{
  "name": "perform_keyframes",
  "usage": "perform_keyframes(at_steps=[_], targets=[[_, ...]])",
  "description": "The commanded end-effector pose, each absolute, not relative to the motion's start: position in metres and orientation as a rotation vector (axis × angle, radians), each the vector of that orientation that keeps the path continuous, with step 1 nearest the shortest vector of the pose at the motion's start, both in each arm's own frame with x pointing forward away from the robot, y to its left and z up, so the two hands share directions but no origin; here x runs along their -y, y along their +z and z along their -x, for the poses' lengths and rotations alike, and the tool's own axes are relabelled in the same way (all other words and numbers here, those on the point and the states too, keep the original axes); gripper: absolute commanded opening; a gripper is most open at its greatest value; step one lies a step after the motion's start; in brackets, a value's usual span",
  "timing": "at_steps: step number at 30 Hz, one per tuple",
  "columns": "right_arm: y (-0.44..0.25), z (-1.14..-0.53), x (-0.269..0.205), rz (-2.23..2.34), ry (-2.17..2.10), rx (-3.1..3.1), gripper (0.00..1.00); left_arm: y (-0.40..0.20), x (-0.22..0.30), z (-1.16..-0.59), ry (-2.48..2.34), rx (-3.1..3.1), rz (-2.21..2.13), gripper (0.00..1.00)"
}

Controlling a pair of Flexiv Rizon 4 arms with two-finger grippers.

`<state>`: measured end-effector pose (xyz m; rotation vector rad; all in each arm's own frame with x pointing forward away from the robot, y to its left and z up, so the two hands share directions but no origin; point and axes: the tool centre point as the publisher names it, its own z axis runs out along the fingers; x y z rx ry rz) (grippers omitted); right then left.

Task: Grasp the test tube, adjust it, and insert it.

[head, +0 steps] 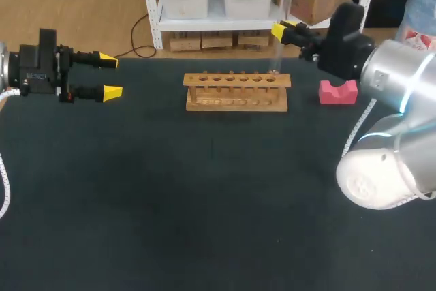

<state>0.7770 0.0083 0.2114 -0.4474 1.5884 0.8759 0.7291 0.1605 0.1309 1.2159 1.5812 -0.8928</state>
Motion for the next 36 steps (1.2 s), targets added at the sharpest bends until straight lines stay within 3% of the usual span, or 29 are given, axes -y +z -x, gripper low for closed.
perform_keyframes(at_steps=[1,36], targets=[[0.210,-0.782,-0.015,0.439,0.878,-1.568,0.00,0.130,-0.161,-0.728,-0.891,-1.576,-1.214,1.00],[0.189,-0.805,-0.046,0.432,0.732,-1.484,0.00,0.130,-0.161,-0.728,-0.891,-1.576,-1.214,1.00]])
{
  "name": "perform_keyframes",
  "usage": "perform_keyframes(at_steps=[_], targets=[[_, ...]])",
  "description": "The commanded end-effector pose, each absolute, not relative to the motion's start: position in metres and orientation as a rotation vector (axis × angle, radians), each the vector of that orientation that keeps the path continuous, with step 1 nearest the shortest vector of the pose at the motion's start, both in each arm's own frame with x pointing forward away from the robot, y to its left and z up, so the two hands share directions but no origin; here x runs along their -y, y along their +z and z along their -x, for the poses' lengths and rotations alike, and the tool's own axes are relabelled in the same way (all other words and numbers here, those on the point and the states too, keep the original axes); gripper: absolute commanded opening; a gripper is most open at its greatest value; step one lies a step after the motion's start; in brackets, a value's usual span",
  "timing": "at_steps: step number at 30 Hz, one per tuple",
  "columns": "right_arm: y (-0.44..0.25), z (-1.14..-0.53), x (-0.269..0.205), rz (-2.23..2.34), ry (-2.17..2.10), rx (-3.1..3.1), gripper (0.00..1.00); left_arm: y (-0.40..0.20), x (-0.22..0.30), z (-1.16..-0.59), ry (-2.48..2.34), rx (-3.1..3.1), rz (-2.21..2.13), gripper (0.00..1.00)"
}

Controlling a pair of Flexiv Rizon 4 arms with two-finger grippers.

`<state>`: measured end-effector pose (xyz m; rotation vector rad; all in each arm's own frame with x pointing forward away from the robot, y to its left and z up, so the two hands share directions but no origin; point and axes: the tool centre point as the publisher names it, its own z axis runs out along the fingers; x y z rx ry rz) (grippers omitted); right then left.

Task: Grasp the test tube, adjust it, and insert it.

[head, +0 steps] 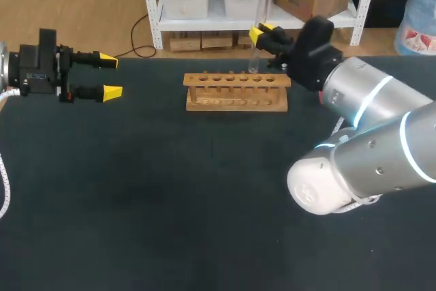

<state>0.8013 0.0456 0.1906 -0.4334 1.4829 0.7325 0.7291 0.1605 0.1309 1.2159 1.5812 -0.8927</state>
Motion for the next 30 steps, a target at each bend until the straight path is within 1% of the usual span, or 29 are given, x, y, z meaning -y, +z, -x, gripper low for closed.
perform_keyframes(at_steps=[1,30], targets=[[0.187,-0.806,-0.046,0.432,0.726,-1.488,0.00,0.130,-0.161,-0.728,-0.891,-1.576,-1.214,1.00],[0.158,-0.828,-0.034,0.408,0.664,-1.534,0.00,0.130,-0.161,-0.728,-0.891,-1.576,-1.214,1.00]])
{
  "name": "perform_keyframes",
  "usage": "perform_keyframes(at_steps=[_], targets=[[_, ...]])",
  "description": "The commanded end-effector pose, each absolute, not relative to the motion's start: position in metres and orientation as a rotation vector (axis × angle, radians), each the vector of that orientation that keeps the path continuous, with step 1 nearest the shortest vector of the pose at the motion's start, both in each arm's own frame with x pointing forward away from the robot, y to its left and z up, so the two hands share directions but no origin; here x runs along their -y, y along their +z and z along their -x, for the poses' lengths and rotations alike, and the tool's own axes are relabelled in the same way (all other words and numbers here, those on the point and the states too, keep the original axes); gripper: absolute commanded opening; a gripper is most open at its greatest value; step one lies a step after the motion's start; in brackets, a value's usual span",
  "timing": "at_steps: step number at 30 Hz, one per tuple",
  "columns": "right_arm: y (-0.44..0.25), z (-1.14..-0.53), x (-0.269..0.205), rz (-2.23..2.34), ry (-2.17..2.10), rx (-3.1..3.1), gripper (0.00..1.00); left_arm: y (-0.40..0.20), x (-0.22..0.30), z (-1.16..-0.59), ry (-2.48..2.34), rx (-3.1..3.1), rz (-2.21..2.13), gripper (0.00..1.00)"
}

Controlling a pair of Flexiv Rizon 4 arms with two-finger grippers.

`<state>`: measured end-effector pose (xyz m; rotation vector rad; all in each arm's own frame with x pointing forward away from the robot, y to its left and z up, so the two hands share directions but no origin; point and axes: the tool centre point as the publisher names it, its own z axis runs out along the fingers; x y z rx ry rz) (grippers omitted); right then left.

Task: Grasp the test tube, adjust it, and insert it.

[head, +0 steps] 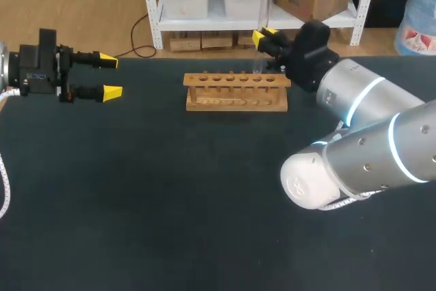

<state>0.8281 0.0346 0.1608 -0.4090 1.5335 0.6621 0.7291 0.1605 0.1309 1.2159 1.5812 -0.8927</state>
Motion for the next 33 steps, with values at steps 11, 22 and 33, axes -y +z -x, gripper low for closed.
perform_keyframes(at_steps=[11,22,33], targets=[[0.152,-0.830,-0.031,0.379,0.673,-1.543,0.00,0.130,-0.161,-0.728,-0.891,-1.576,-1.214,1.00],[0.145,-0.831,-0.034,0.390,0.686,-1.554,0.00,0.130,-0.161,-0.728,-0.891,-1.576,-1.214,1.00],[0.143,-0.835,-0.036,0.364,0.699,-1.554,0.00,0.130,-0.161,-0.728,-0.891,-1.576,-1.214,1.00]])
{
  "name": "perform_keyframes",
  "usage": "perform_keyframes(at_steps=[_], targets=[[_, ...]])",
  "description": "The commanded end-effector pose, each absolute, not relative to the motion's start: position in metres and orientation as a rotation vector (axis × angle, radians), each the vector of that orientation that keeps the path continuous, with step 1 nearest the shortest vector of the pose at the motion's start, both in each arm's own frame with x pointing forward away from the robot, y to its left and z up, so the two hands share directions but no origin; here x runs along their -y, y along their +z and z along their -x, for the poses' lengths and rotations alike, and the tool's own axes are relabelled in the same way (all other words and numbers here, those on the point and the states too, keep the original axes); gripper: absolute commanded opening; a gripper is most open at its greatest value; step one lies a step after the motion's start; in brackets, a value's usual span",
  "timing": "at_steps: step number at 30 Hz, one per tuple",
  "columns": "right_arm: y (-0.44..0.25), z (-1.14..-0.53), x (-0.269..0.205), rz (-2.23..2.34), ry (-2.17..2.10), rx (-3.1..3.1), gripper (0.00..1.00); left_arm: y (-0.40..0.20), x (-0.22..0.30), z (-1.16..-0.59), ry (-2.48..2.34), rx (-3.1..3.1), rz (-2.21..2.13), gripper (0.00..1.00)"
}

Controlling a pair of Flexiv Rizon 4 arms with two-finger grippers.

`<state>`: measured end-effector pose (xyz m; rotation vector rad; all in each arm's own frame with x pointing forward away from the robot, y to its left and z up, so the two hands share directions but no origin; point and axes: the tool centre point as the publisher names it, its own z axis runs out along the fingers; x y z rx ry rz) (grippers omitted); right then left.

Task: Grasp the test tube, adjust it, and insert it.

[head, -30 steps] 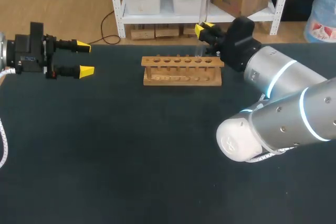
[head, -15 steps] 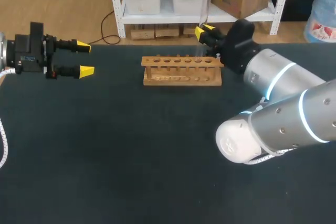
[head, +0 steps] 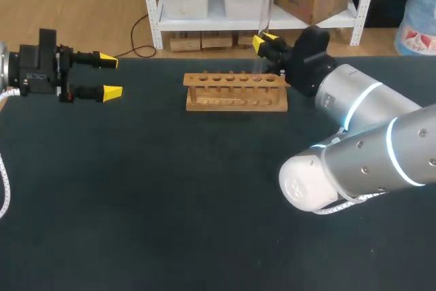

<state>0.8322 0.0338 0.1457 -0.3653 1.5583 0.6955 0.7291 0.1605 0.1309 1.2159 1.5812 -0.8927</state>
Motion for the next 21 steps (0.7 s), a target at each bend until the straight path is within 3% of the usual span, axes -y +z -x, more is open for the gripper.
perform_keyframes(at_steps=[1,21], targets=[[0.142,-0.835,-0.036,0.364,0.701,-1.555,0.00,0.130,-0.161,-0.728,-0.891,-1.576,-1.214,1.00],[0.124,-0.832,-0.028,0.338,0.703,-1.595,0.00,0.130,-0.161,-0.728,-0.891,-1.576,-1.214,1.00]])
